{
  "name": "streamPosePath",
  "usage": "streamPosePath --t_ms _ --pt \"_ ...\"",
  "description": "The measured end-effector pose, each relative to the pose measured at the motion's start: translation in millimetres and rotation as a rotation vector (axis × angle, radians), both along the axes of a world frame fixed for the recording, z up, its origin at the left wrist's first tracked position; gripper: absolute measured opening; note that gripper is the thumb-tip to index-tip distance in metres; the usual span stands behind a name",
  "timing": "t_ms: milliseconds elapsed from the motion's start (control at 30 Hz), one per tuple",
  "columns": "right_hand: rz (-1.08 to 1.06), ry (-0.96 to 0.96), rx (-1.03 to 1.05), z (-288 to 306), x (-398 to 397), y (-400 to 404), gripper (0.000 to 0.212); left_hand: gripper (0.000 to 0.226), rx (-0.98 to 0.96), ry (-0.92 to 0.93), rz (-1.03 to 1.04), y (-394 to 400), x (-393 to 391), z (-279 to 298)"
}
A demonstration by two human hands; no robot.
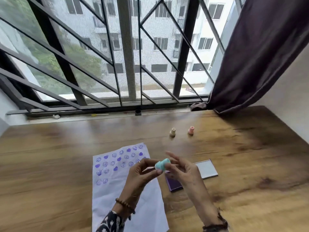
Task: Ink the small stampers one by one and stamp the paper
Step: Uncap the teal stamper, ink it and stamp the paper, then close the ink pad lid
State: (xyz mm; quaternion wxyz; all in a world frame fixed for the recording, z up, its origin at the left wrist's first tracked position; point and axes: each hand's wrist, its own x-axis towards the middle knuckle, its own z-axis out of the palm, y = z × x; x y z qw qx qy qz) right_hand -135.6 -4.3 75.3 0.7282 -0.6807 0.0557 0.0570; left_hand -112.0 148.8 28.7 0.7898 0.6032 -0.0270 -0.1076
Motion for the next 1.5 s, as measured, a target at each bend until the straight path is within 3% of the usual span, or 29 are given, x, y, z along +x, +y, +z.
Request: streamPosePath --t_ms 167,367,567,767,900,1000,1133,1267,1400,1500 --pt "-0.04 0.122 0.11 -25 26 -17 0.018 0.032 0.13 0.051 0.092 -22 24 -12" --pt "-0.014 0.093 0.002 -50 74 -20 0.024 0.019 0.493 -0.088 -0.02 -28 75 -29" --pt "0.06 0.068 -0.148 -61 132 -12 0.035 0.023 0.967 -0.299 0.203 -36 139 -48" --pt "0.079 0.09 -0.174 -73 166 2 0.041 0.032 1.294 -0.238 0.279 -38 170 -64" --pt "0.064 0.071 -0.226 -74 164 6 0.042 0.038 1.349 -0.256 0.235 -34 165 -63" --pt "0.02 0.042 -0.342 -71 145 -2 0.032 0.049 1.249 -0.258 0.303 -30 139 -57" --pt "-0.156 0.033 -0.365 -67 101 -27 0.021 0.042 1.167 -0.495 0.284 -43 79 -52" --pt "-0.4 0.037 -0.501 -67 57 -61 0.017 0.053 1.209 -0.637 0.018 -82 36 -51" --pt "-0.668 0.11 -0.696 -79 25 -93 0.02 0.074 1.314 -0.562 -0.27 -123 33 -56" --pt "-0.668 0.203 -0.774 -89 16 -104 0.031 0.078 1.381 -0.525 -0.354 -142 39 -57"
